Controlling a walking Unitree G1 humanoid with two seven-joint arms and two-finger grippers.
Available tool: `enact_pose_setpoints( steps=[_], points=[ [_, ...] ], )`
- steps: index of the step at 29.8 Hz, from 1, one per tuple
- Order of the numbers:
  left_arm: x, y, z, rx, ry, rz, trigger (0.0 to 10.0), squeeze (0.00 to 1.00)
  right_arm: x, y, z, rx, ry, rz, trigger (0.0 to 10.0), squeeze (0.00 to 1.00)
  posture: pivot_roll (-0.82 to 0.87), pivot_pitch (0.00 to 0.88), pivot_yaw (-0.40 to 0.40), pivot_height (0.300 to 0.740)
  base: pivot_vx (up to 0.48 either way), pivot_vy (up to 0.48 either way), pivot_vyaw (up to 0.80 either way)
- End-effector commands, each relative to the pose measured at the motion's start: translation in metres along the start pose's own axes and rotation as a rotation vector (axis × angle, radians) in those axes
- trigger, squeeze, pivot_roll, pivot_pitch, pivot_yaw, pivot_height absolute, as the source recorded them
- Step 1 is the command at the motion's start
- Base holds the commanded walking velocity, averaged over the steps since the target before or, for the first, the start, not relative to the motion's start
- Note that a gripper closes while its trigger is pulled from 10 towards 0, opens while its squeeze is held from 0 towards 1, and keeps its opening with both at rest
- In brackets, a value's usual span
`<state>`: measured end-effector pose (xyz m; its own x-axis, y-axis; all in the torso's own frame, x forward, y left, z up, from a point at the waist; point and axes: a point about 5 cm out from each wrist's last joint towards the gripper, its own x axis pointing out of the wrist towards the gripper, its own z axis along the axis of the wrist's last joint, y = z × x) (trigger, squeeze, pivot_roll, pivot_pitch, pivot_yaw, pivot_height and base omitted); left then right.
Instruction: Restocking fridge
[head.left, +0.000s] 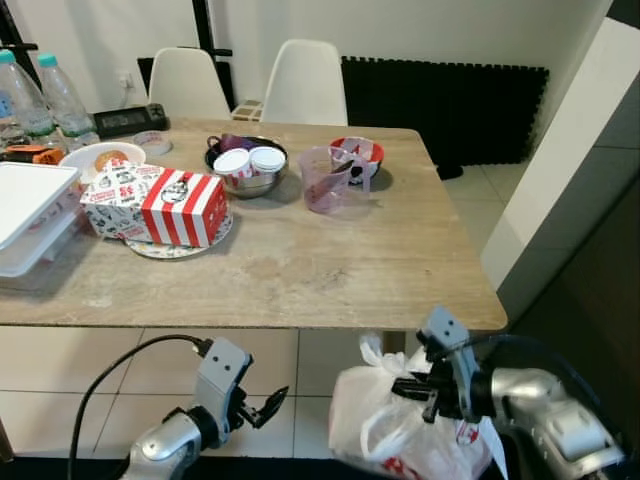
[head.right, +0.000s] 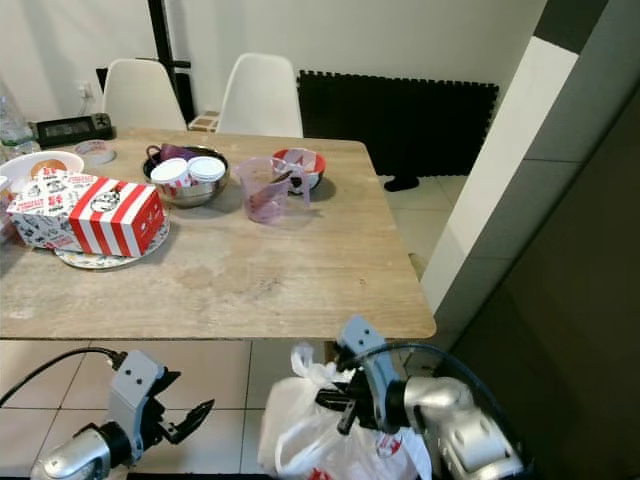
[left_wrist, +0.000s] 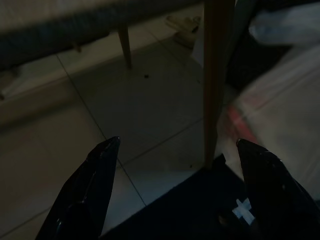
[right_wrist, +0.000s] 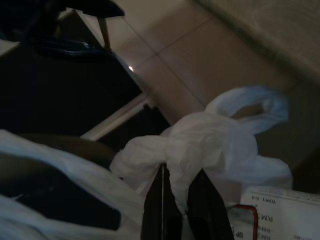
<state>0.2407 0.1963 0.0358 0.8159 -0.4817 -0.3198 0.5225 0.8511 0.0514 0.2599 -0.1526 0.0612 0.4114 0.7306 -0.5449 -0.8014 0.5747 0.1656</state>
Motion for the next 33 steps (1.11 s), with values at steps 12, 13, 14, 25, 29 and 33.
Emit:
enact_pose_setpoints(
  steps=[12, 13, 14, 25, 29, 33],
  points=[
    [0.006, -0.006, -0.046, -0.266, 0.12, 0.213, 10.0, 0.0, -0.016, -0.021, -0.087, 0.267, -0.097, -0.476, 0.0, 0.0, -0.03, 0.067, -0.057, 0.74, 0.0, 0.0, 0.0],
    [0.007, -0.006, -0.05, -0.264, 0.147, 0.226, 10.0, 0.0, -0.017, -0.022, -0.093, 0.294, -0.092, -0.51, 0.0, 0.0, -0.03, 0.067, -0.057, 0.74, 0.0, 0.0, 0.0],
    [0.007, -0.006, -0.05, -0.264, 0.147, 0.226, 10.0, 0.0, -0.017, -0.022, -0.093, 0.294, -0.092, -0.51, 0.0, 0.0, -0.03, 0.067, -0.057, 0.74, 0.0, 0.0, 0.0],
    [0.014, -0.011, -0.075, -0.324, 0.305, 0.292, 10.0, 0.0, -0.018, -0.018, -0.147, 0.549, 0.048, -0.797, 0.0, 0.0, -0.02, 0.057, -0.04, 0.74, 0.0, 0.0, 0.0],
    [0.02, -0.014, -0.074, -0.303, 0.323, 0.275, 10.0, 0.0, -0.013, -0.018, -0.148, 0.628, 0.031, -0.865, 0.0, 0.0, -0.01, 0.036, 0.005, 0.74, 0.0, 0.0, 0.0],
    [0.023, -0.011, -0.071, -0.326, 0.307, 0.299, 10.0, 0.0, -0.01, -0.019, -0.147, 0.636, 0.049, -0.92, 3.5, 0.0, -0.01, 0.028, 0.022, 0.74, 0.0, 0.0, 0.0]
  ],
)
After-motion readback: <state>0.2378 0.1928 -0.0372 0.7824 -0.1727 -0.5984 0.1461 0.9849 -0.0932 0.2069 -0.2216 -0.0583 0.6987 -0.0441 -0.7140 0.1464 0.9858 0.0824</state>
